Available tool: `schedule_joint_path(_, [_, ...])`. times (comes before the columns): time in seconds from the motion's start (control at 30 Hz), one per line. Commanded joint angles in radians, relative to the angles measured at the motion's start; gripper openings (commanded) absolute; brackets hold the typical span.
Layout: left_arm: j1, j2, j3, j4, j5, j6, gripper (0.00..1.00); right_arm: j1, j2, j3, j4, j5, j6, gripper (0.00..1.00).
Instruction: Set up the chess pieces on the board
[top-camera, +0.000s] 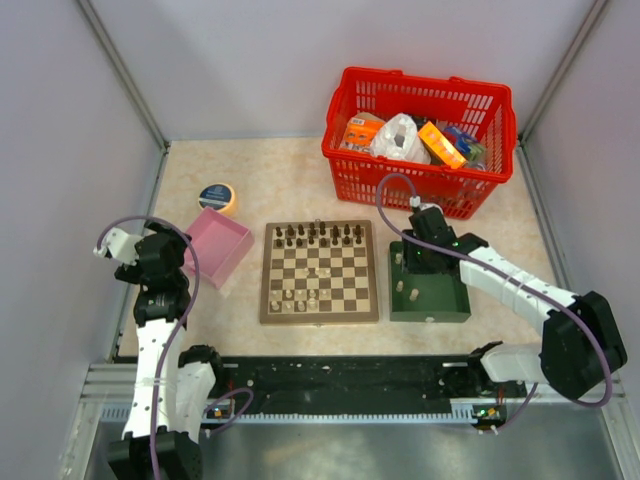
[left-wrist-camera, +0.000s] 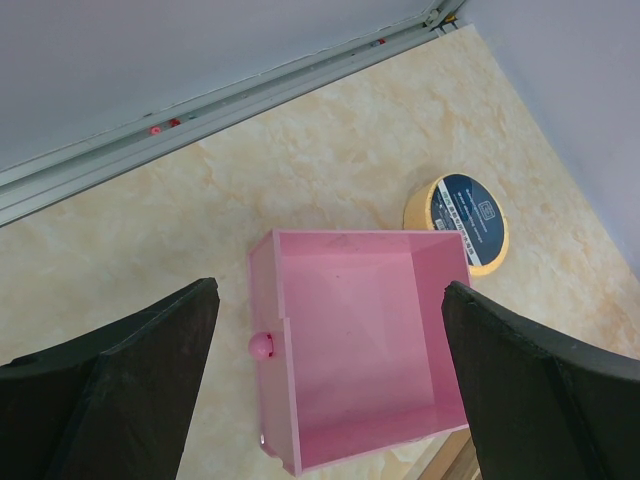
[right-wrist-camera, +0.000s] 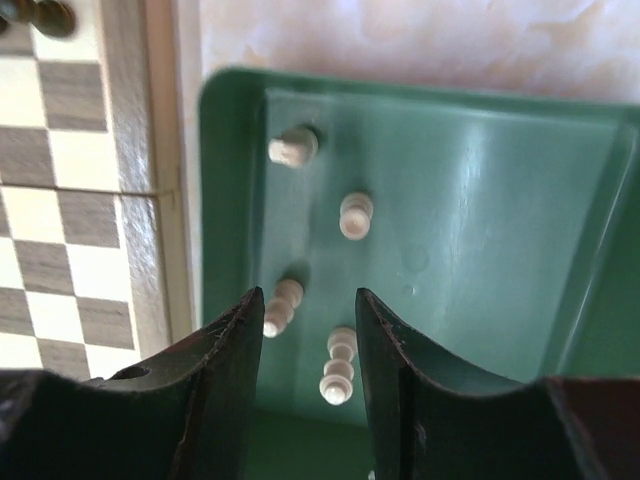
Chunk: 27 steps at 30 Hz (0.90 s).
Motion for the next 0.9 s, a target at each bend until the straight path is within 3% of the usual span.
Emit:
schedule_joint_path(0.0, [0.007,-0.003,0.011,0.031,0.001,-0.011,0.99,-0.005,-0.045,-0.036,0.038,-0.021,0.019,0.42])
schedule_joint_path(0.23, [0.007,-0.001,0.005,0.035,0.003,-0.011,0.99,-0.005,0.007,-0.018,0.032,0.063,0.004,0.43])
schedule_joint_path(0.5, [0.007,-0.011,0.009,0.025,-0.011,-0.004,0.99,-0.005,0.072,0.026,0.049,0.057,-0.015,0.43])
schedule_joint_path(0.87, [0.007,-0.023,0.016,0.014,-0.032,0.007,0.99,-0.005,-0.128,0.016,-0.141,0.011,0.001,0.43])
